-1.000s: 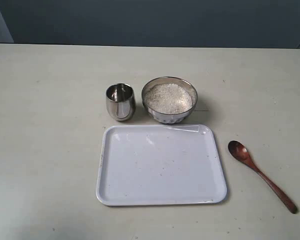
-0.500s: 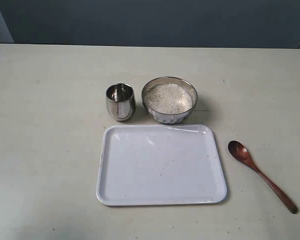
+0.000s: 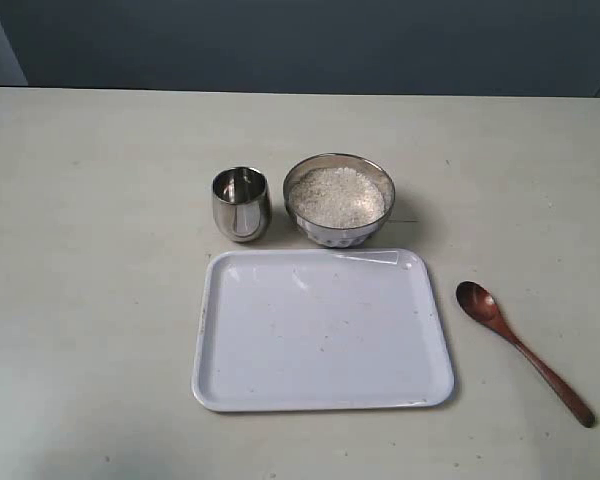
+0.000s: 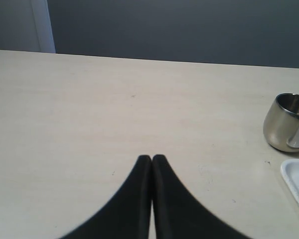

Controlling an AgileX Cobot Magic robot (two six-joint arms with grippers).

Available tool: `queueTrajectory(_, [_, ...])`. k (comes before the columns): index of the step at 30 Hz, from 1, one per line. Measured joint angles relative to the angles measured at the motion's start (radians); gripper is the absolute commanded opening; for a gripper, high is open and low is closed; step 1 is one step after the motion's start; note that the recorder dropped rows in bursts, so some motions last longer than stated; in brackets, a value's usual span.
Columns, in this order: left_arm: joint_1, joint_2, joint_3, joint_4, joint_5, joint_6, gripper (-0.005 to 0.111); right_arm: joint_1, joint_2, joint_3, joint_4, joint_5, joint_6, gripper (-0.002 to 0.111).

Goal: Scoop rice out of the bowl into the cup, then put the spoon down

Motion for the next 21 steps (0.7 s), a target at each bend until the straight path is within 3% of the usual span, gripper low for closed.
queueTrajectory(11, [0.000,0.000,0.000,0.000,0.000,0.000,0.001,0.000,0.000,0.000,-0.002,-0.027,0.000,-0.001])
queueTrajectory(21, [0.000,0.000,0.000,0.000,0.000,0.000,0.001,0.000,0.000,0.000,-0.002,-0.206,0.000,-0.001])
